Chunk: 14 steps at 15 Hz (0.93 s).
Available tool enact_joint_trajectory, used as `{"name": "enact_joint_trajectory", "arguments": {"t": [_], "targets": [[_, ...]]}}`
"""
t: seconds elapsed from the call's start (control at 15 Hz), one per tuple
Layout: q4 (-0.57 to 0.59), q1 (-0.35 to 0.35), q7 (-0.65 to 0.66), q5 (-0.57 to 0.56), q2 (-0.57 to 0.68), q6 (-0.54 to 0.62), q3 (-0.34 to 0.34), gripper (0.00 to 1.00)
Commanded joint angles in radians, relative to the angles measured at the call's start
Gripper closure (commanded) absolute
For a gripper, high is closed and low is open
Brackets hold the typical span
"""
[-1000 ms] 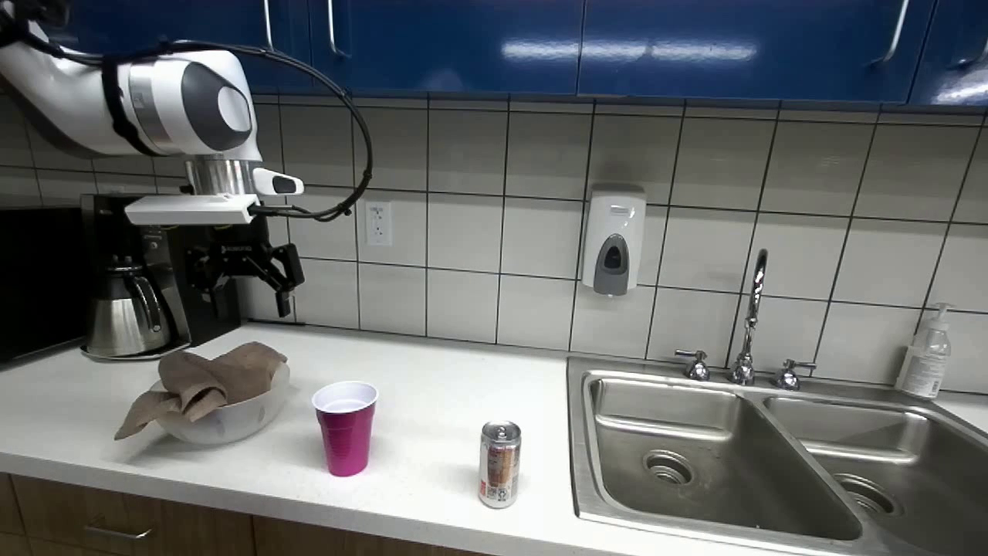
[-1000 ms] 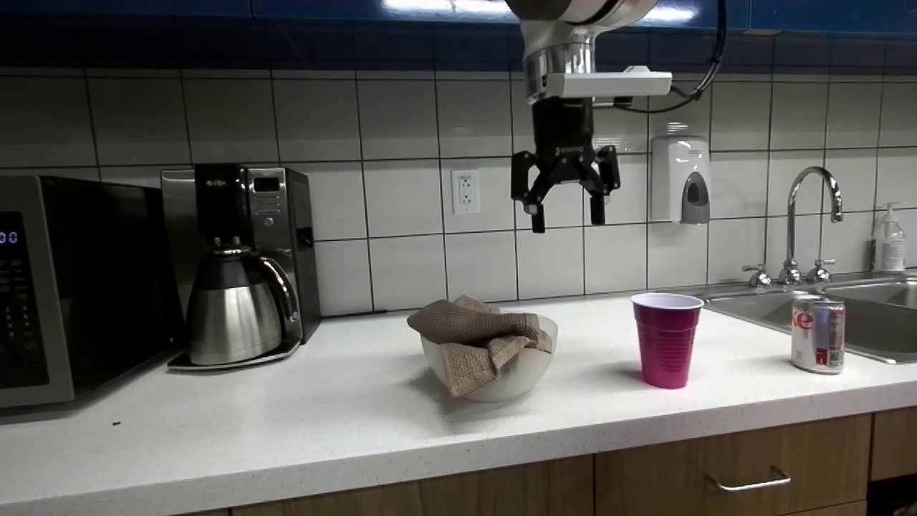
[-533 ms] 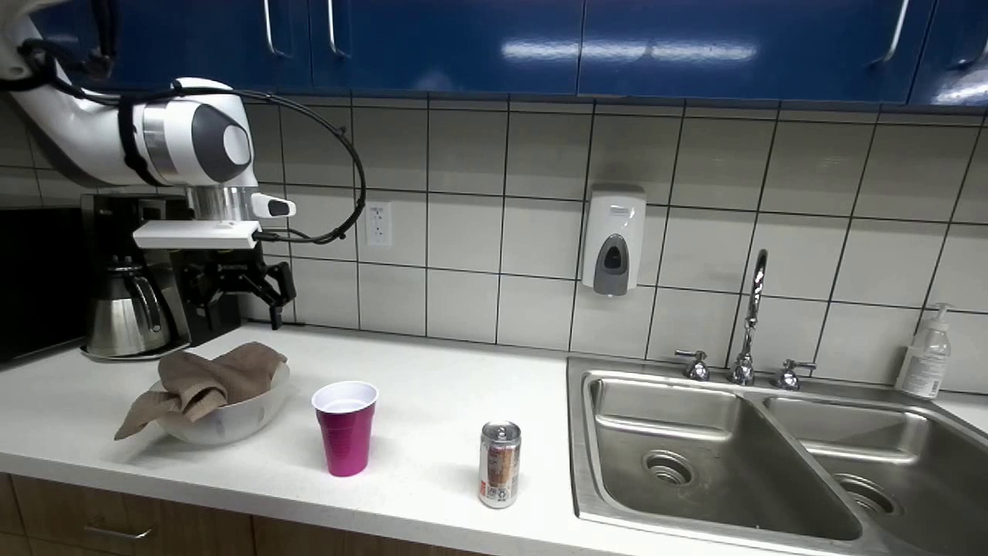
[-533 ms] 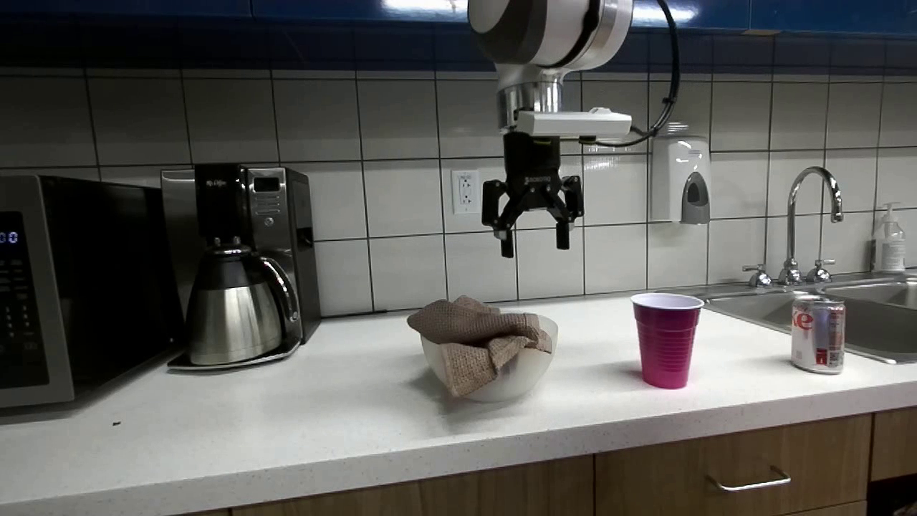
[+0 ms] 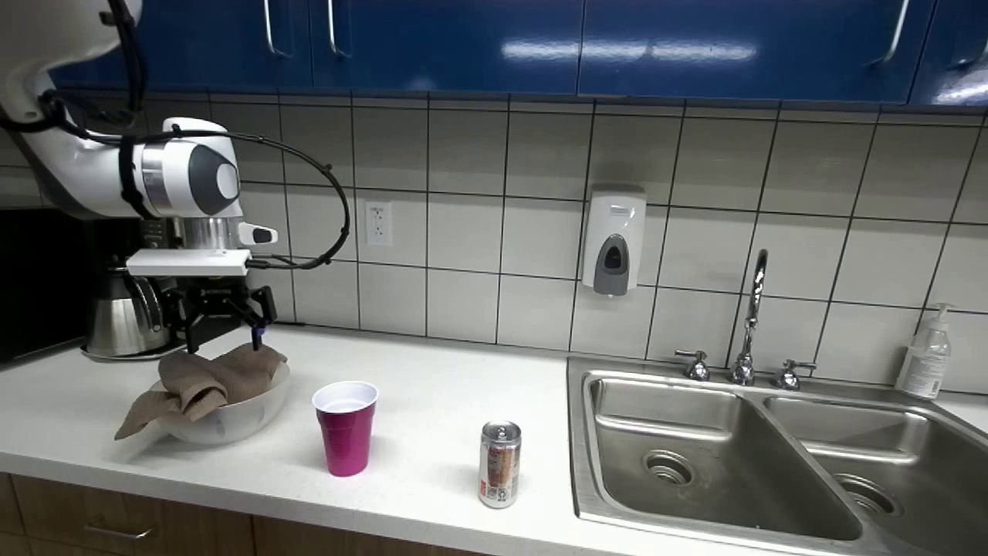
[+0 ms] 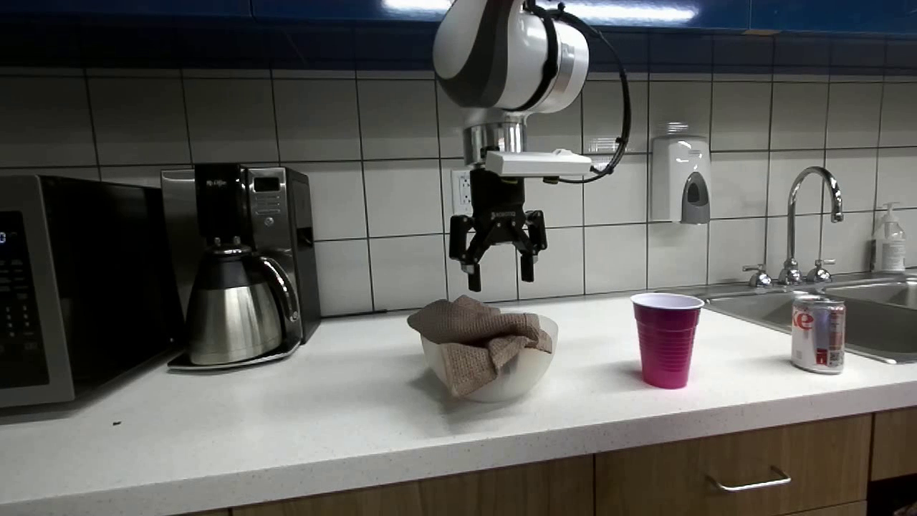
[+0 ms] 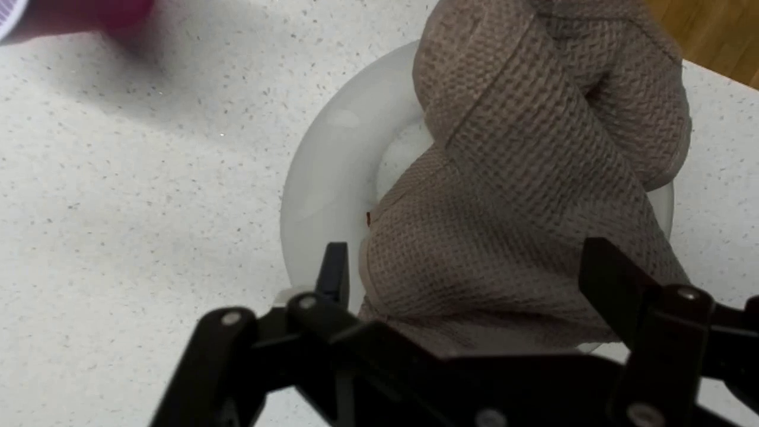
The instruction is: Remove the grey cloth from the clear bowl and put it on the table
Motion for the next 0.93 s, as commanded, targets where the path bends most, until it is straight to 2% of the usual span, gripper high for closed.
{"name": "enact_joint_trajectory", "arguments": {"t": [0.0,0.87], "targets": [[0.052,0.002,-0.05,0.009,0.058,-0.009,0.009,0.0],[0.092,-0.005,-0.167,0.08,0.163,-0.027,0.037,0.0]]}}
